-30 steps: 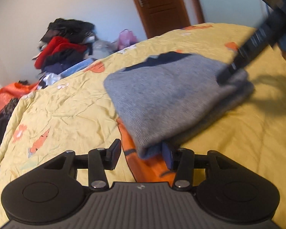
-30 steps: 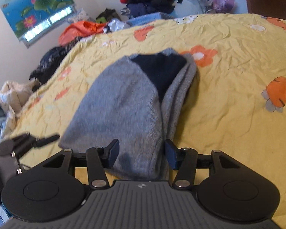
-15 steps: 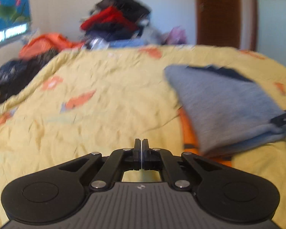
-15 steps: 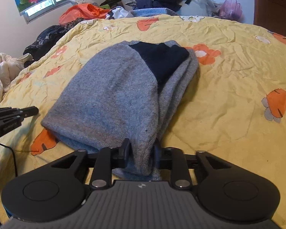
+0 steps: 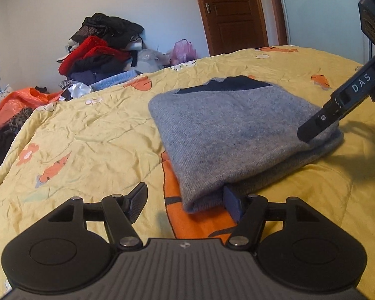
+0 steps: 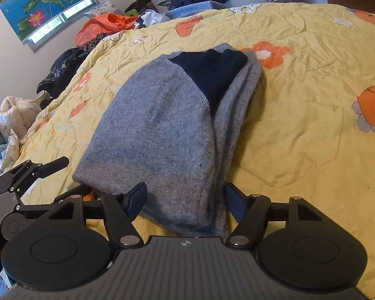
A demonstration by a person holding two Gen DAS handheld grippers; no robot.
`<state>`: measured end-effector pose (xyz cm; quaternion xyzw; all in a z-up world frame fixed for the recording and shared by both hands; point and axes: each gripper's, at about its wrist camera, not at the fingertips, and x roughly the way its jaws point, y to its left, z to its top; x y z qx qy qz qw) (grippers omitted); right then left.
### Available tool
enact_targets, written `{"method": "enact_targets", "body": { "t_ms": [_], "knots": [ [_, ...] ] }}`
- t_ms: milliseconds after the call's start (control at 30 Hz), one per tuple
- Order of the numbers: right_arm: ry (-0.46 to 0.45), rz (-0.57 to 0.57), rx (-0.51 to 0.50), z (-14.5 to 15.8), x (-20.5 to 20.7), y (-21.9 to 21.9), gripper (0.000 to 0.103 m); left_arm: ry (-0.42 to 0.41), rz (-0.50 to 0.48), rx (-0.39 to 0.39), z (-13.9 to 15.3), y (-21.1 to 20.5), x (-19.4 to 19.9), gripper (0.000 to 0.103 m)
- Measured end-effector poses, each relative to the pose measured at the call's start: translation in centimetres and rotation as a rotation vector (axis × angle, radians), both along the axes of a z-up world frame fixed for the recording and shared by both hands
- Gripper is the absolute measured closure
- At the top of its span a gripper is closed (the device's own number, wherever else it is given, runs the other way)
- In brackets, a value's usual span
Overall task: Fold small clothes
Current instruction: 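Press the folded sweater flat with the right tool while the left tool holds its edge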
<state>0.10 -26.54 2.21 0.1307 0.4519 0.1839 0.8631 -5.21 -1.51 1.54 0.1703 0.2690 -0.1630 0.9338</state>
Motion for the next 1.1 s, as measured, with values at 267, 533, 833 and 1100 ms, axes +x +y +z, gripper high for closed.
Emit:
{"method": "enact_targets", "body": {
  "t_ms": [267, 533, 833, 1100],
  "knots": [
    [-0.033, 0.013, -0.082, 0.4, -0.7, 0.3, 0.087, 0.021, 0.054, -0.064, 0.4, 1.4, 0.4, 0.097],
    [-0.041, -0.003, 0.000, 1.7, 0.9, -0.9, 0.046, 0.011, 0.090, -0.035, -1.1, 0.4, -0.3, 0.097],
    [-0.125, -0.186, 0.033, 3.5, 13.5, -2.1, 0.033, 0.025, 0.110, -0.097, -1.2, 1.1, -0.2, 0.096],
    [-0.059, -0.160, -0.066, 0.3, 17.1, -0.6, 0.090, 0.053, 0.111, -0.155, -1.2, 1.9, 0.2, 0.096]
  ]
}}
